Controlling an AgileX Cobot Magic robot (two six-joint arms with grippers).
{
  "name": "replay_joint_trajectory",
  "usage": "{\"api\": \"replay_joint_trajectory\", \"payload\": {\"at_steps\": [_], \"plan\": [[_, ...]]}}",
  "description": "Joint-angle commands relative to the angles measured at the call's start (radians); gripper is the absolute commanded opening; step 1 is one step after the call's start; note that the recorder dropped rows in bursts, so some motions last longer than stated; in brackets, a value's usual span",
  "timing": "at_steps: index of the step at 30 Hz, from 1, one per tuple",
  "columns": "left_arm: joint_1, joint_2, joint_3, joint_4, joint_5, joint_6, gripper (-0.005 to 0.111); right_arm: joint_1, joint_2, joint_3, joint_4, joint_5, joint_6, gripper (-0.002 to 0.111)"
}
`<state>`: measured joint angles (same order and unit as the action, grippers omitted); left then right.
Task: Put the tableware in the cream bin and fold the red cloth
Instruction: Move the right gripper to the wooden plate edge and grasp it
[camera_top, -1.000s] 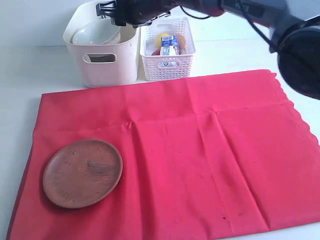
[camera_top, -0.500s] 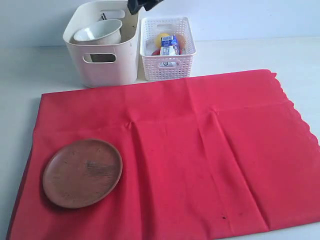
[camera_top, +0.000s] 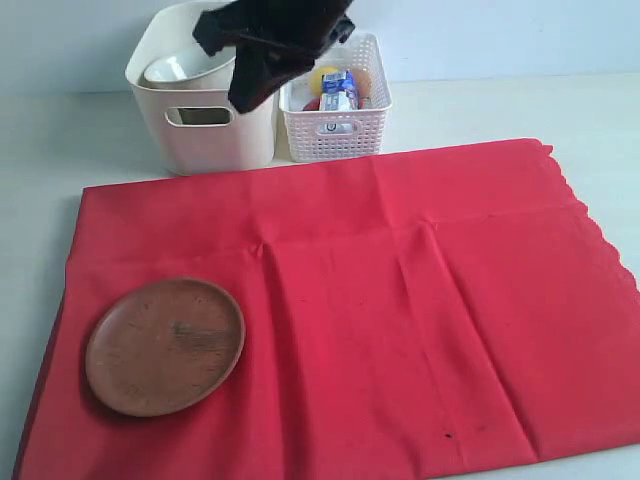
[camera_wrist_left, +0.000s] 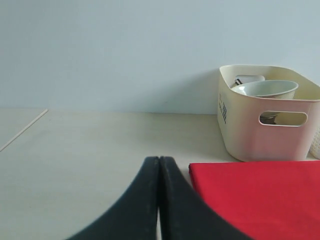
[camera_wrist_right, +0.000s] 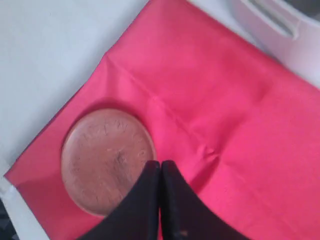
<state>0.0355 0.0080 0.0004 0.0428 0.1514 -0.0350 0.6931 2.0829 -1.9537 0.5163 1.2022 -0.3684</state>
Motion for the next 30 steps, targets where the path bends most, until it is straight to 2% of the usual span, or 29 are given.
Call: {"api": "replay_joint_trajectory", "payload": {"at_steps": [1,7,12,14,20,22,24,30], "plan": [[0.003,-0.003,0.000,-0.005,-0.004,0.000,0.000,0.018,-0.060,0.208,0.039,-0.086,-0.088,0.000],[0.003,-0.003,0.000,-0.005,-0.004,0.000,0.000,0.069,-0.128,0.503,0.060,-0.317,-0.190,0.000],[0.003,-0.003,0.000,-0.005,-0.004,0.000,0.000,0.132,-0.132,0.639,0.050,-0.458,-0.184,0.002],[0.003,-0.003,0.000,-0.005,-0.004,0.000,0.000,0.158,-0.132,0.672,0.050,-0.517,-0.178,0.010],[0.003,-0.003,0.000,-0.005,-0.004,0.000,0.000,0.212,-0.128,0.681,0.054,-0.612,-0.125,0.046],[0.003,-0.003,0.000,-0.005,-0.004,0.000,0.000,0.222,-0.123,0.681,0.058,-0.633,-0.125,0.055],[0.003,-0.003,0.000,-0.005,-0.004,0.000,0.000,0.232,-0.110,0.681,0.065,-0.636,-0.125,0.059],[0.003,-0.003,0.000,-0.005,-0.004,0.000,0.000,0.237,-0.028,0.681,0.100,-0.657,-0.127,0.059]]}}
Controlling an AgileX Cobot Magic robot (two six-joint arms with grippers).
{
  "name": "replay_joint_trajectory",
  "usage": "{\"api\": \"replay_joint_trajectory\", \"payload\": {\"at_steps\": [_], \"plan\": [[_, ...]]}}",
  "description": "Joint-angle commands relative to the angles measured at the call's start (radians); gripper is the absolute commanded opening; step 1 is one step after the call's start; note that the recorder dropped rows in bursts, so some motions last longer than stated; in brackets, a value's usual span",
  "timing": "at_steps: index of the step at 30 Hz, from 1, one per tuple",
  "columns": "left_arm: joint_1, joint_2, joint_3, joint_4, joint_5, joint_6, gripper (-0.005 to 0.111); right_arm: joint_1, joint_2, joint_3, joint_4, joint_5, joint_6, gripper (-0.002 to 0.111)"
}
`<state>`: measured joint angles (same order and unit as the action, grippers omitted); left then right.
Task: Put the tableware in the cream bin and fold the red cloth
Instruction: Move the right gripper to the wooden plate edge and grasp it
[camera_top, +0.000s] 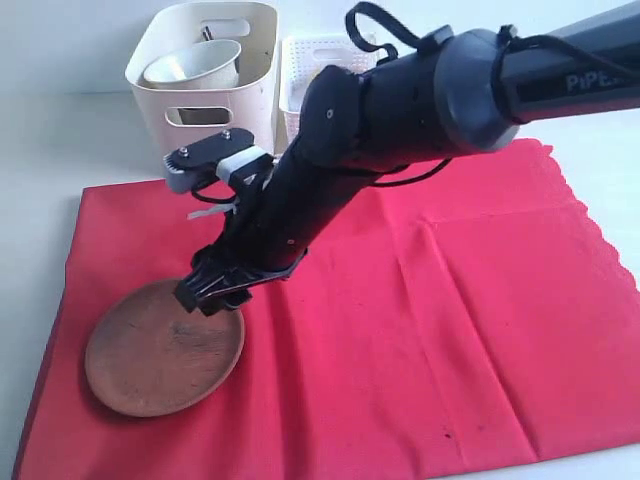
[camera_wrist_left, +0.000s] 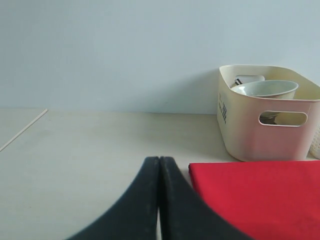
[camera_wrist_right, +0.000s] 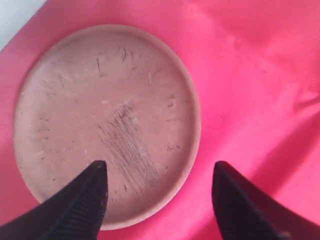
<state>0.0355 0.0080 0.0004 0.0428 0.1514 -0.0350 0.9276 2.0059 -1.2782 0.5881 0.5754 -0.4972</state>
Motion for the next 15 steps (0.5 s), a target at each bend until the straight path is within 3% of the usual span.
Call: {"api": "replay_joint_trajectory", "payload": {"at_steps": [1,6,11,15], "plan": [[0.003,-0.003,0.000,-0.005,-0.004,0.000,0.000,0.003,0.061,0.005,0.039,-0.038,0.001,0.059],[0.003,-0.003,0.000,-0.005,-0.004,0.000,0.000,0.003,0.103,0.005,0.149,-0.051,-0.090,0.054],[0.003,-0.003,0.000,-0.005,-0.004,0.000,0.000,0.003,0.103,0.005,0.323,-0.044,-0.270,0.036],[0.003,-0.003,0.000,-0.005,-0.004,0.000,0.000,0.003,0.103,0.005,0.337,-0.044,-0.293,0.023]]}}
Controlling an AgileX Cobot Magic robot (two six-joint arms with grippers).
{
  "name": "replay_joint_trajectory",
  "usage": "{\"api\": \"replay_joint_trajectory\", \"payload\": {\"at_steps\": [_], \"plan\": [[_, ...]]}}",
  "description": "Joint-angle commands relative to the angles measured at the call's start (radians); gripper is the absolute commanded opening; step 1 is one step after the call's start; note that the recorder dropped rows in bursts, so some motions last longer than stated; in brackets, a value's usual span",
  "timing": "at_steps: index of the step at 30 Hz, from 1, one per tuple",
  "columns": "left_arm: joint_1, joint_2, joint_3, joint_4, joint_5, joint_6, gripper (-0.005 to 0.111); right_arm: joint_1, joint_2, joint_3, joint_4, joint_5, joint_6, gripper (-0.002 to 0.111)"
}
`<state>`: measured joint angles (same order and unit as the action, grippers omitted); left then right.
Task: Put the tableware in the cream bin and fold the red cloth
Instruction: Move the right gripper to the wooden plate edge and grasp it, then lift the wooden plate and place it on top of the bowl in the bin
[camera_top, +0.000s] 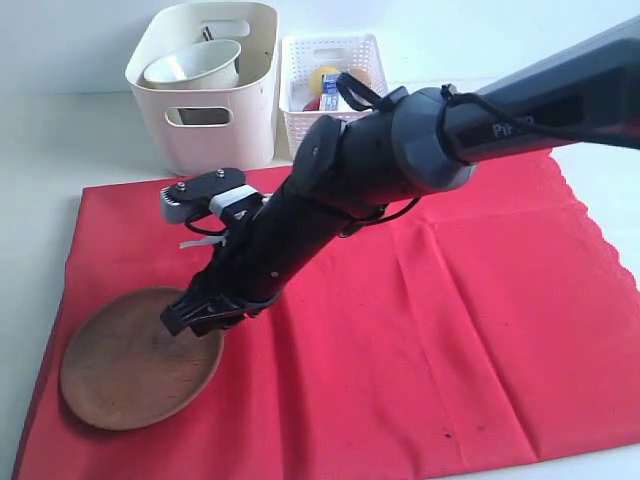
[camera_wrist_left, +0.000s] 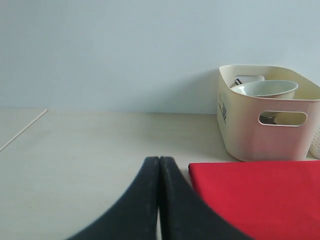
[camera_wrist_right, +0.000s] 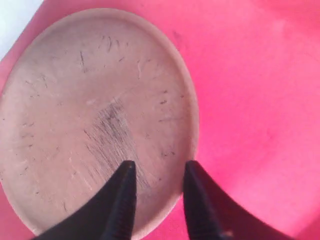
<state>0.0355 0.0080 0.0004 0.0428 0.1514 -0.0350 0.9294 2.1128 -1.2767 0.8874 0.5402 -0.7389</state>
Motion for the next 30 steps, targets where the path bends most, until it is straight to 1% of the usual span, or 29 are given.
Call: {"api": "replay_joint_trajectory", "payload": {"at_steps": [1,4,7,9,12,14,20,21,23,24,25,26,27,28,30], "plan": [[0.003,-0.003,0.000,-0.005,-0.004,0.000,0.000,0.001,-0.004,0.004,0.036,-0.009,-0.051,0.021],[0.003,-0.003,0.000,-0.005,-0.004,0.000,0.000,0.001,-0.004,0.004,0.036,-0.013,-0.045,0.020],[0.003,-0.003,0.000,-0.005,-0.004,0.000,0.000,0.001,-0.004,0.004,0.036,-0.021,0.003,0.022],[0.003,-0.003,0.000,-0.005,-0.004,0.000,0.000,0.001,-0.004,0.004,0.036,-0.049,0.067,0.029],[0.003,-0.003,0.000,-0.005,-0.004,0.000,0.000,0.001,-0.004,0.004,0.036,-0.074,0.089,0.042],[0.003,-0.003,0.000,-0.005,-0.004,0.000,0.000,0.001,-0.004,0.004,0.036,-0.074,0.089,0.047],[0.003,-0.003,0.000,-0.005,-0.004,0.000,0.000,0.001,0.061,0.004,0.081,-0.033,0.085,0.047],[0.003,-0.003,0.000,-0.005,-0.004,0.000,0.000,0.001,0.069,0.004,0.083,-0.033,0.085,0.046],[0.003,-0.003,0.000,-0.005,-0.004,0.000,0.000,0.001,0.077,0.004,0.087,-0.032,0.057,0.035],[0.003,-0.003,0.000,-0.005,-0.004,0.000,0.000,0.001,0.077,0.004,0.089,-0.031,0.047,0.024],[0.003,-0.003,0.000,-0.005,-0.004,0.000,0.000,0.001,0.077,0.004,0.091,-0.031,0.047,0.019],[0.003,-0.003,0.000,-0.005,-0.004,0.000,0.000,0.001,0.077,0.004,0.091,-0.031,0.047,0.010],[0.003,-0.003,0.000,-0.005,-0.004,0.000,0.000,0.001,0.077,0.004,0.091,-0.029,0.049,0.007],[0.003,-0.003,0.000,-0.005,-0.004,0.000,0.000,0.001,0.075,0.002,0.100,-0.021,0.051,0.000],[0.003,-0.003,0.000,-0.005,-0.004,0.000,0.000,0.001,0.063,-0.010,0.106,0.012,0.051,0.000]]}}
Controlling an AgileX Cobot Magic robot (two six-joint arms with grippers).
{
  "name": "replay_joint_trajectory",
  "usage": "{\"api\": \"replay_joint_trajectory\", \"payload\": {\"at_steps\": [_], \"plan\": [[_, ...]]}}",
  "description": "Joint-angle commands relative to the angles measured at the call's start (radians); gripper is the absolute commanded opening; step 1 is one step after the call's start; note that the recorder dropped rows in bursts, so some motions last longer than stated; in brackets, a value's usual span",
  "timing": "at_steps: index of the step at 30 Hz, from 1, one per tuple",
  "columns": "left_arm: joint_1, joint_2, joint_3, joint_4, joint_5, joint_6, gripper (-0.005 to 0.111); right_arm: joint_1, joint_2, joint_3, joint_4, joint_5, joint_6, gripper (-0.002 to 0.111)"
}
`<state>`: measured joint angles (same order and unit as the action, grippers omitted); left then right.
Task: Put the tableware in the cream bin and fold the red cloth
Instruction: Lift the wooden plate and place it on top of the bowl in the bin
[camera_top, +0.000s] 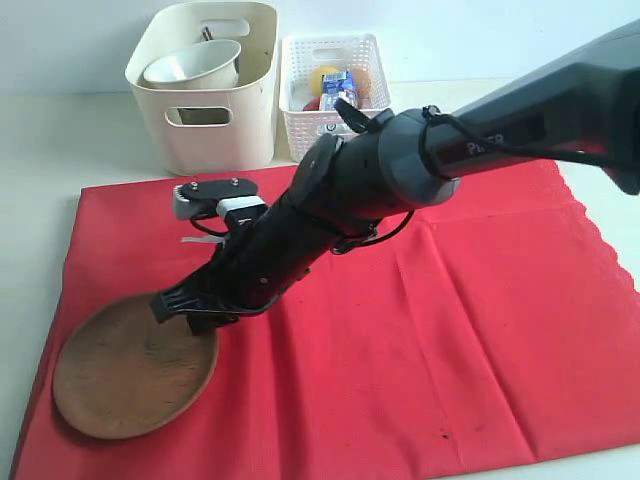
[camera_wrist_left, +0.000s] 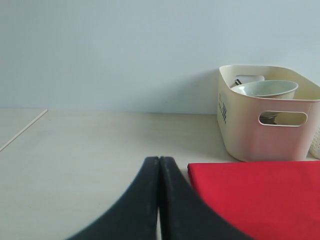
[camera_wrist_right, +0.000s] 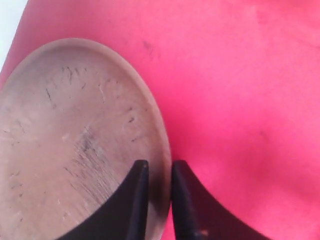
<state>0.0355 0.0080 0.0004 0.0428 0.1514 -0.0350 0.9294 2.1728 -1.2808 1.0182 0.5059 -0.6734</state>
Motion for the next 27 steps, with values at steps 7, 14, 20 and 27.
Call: {"api": "replay_joint_trajectory", "payload": {"at_steps": [7,14,20,27], "plan": [[0.003,-0.003,0.000,-0.005,-0.004,0.000,0.000,-0.040,-0.063,-0.147,-0.032,0.233,-0.004,0.000],[0.003,-0.003,0.000,-0.005,-0.004,0.000,0.000,-0.139,-0.063,-0.258,-0.016,0.362,0.049,0.000],[0.003,-0.003,0.000,-0.005,-0.004,0.000,0.000,-0.242,-0.063,-0.389,0.086,0.379,0.049,0.000],[0.003,-0.003,0.000,-0.005,-0.004,0.000,0.000,-0.312,-0.063,-0.490,0.269,0.121,0.048,0.000]]}}
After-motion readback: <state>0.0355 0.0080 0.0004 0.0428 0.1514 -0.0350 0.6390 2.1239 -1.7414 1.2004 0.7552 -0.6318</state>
